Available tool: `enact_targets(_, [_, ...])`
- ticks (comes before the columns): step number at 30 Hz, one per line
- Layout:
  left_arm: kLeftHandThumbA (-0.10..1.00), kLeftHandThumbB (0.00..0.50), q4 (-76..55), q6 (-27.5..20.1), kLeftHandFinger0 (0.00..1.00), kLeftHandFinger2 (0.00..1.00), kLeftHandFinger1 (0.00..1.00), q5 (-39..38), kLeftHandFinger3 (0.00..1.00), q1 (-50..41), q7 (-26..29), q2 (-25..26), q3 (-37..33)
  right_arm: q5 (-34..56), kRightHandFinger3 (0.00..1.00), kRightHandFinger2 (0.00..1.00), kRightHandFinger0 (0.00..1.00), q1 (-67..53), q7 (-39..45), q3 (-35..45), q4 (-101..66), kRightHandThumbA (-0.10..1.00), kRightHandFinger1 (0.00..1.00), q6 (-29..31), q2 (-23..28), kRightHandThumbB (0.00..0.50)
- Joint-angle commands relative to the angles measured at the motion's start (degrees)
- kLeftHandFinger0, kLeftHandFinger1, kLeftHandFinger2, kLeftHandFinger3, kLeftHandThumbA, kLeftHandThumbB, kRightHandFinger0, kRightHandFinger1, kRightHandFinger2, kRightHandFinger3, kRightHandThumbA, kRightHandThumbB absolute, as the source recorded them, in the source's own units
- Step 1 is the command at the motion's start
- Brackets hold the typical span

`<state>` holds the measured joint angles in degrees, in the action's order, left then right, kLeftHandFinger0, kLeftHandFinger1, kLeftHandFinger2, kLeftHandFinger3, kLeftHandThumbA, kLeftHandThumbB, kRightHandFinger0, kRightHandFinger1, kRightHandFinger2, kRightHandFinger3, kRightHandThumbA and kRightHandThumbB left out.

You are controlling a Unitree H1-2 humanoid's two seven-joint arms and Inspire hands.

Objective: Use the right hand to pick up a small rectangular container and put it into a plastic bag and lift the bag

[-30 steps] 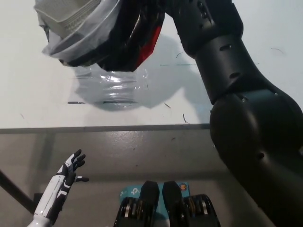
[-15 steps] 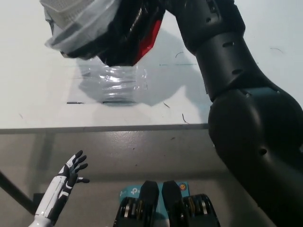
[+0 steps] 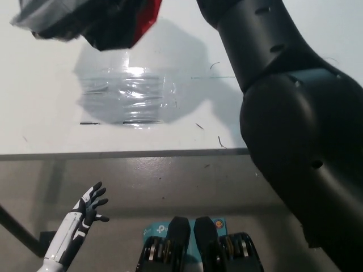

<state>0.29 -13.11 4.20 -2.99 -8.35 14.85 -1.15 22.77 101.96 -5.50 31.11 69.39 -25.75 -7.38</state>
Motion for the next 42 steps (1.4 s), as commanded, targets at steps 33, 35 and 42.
enact_targets(33, [1.00,0.326,-2.1,-0.3,0.66,1.00,0.85,2.3,1.00,2.0,-1.1,1.6,-1.8,4.1,0.74,0.62,0.00,-14.4,-0.8,0.1,10.5,-0.10,0.07,16.1,-6.3,0.149])
enact_targets(35, [1.00,0.333,-2.0,-0.2,0.65,1.00,0.85,2.3,1.00,2.0,-1.0,1.4,-1.8,4.0,0.83,0.64,0.00,-15.7,-1.4,-0.1,11.0,-0.10,0.08,16.6,-6.4,0.147])
enact_targets(42, [1.00,0.335,-1.9,-0.6,0.65,1.00,0.85,3.2,1.00,2.5,-1.0,1.5,-1.9,-0.6,0.61,0.54,0.00,-17.9,-2.5,-5.9,11.6,-0.07,0.09,16.3,-4.9,0.182])
